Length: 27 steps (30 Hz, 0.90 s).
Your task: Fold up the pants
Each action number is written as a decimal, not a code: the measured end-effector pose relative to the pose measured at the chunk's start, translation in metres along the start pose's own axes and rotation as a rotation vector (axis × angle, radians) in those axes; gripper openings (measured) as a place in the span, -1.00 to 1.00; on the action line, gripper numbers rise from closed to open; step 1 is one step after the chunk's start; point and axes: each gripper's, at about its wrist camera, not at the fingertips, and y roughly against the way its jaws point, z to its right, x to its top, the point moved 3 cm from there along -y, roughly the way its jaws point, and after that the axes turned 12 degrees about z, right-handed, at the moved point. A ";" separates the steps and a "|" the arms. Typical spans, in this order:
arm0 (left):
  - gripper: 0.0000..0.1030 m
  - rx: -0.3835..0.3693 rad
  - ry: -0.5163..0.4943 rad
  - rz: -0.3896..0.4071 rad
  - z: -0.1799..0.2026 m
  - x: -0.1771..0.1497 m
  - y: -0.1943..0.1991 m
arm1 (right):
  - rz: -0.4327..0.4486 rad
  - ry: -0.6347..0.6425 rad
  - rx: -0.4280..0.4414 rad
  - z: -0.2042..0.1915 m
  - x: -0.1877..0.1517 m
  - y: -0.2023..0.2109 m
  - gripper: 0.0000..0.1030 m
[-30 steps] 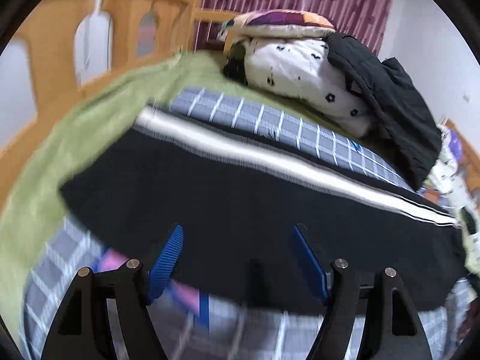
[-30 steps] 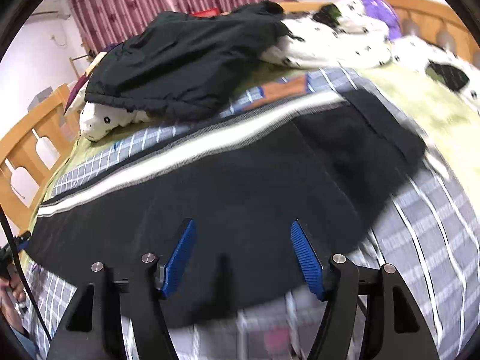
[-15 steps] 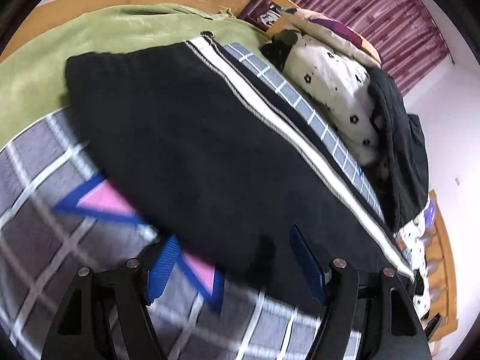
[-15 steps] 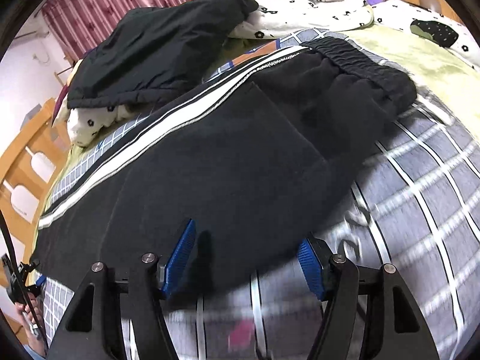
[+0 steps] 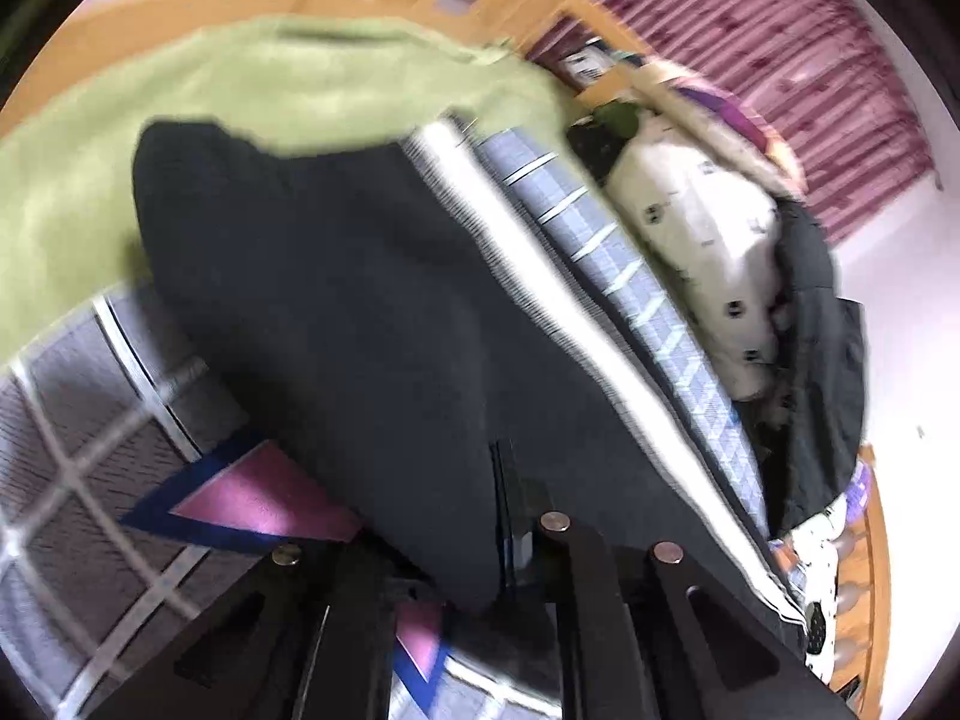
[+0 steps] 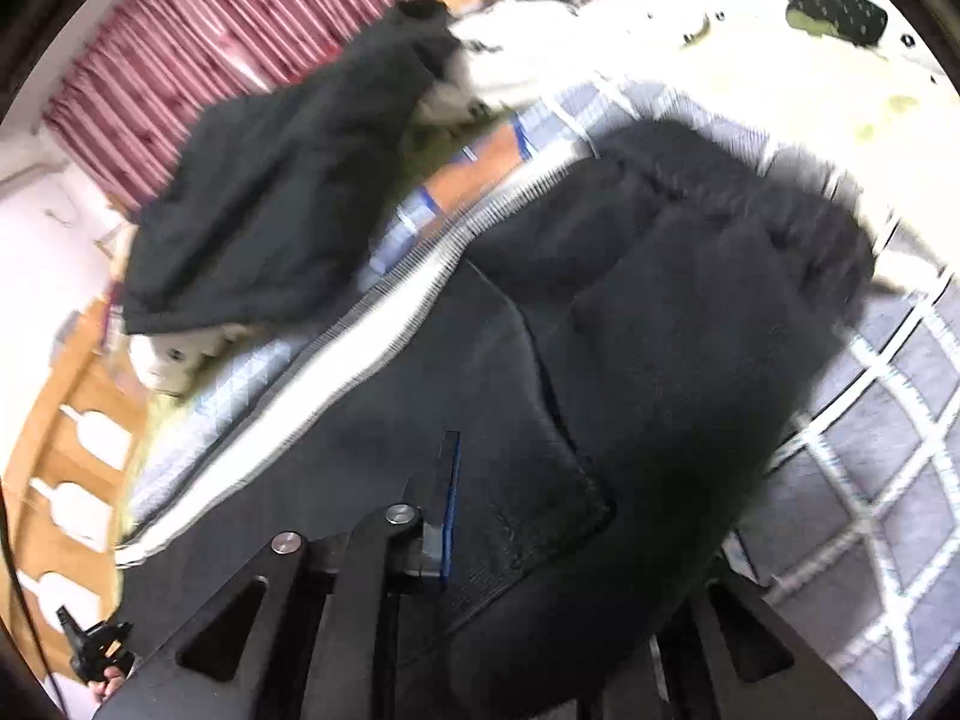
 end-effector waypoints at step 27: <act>0.29 0.104 -0.285 0.042 -0.057 -0.080 0.136 | 0.036 -0.120 -0.068 0.114 -0.053 0.142 0.45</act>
